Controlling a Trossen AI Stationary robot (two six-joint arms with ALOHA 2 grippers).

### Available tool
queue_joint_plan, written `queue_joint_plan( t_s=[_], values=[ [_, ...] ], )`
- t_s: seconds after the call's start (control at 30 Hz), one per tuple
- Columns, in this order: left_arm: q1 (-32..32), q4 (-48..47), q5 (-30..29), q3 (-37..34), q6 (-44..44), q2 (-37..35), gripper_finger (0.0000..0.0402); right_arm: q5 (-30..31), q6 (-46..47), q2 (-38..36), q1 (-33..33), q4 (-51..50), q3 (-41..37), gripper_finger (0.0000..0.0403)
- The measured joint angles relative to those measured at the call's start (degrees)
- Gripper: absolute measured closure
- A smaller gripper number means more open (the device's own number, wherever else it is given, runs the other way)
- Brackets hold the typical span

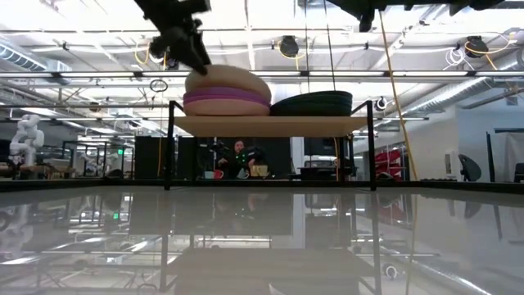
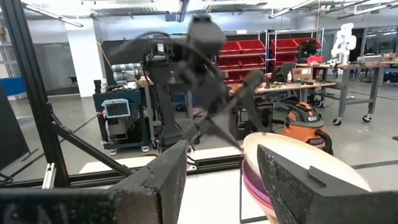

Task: Place and stack plates onto a shelf
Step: Stack the light brown plate on the violet plate on the shelf, then return to Home Position

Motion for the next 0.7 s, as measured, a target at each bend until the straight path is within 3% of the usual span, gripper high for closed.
queue_joint_plan(
  t_s=[0.2,0.4,0.53,0.7],
  values=[
    [-3.42,-3.58,-3.01,5.93,-6.45,-4.39,0.0161,-0.03,0.02,0.0,0.02,-0.58,0.0,0.0227],
    [-7.59,-6.82,-2.85,10.2,-15.61,-13.33,0.0161,-0.22,0.02,0.0,0.03,-2.28,0.0,0.0227],
    [-11.28,-6.6,-2.53,8.44,-19.9,-22.74,0.0181,-0.26,0.02,-0.33,0.04,-5.21,0.02,0.0227],
    [-15.78,-6.64,-1.01,0.09,-27.11,-34.68,0.0247,-0.31,-1.17,-2.61,0.04,-12.93,0.02,0.0227]
  ],
)
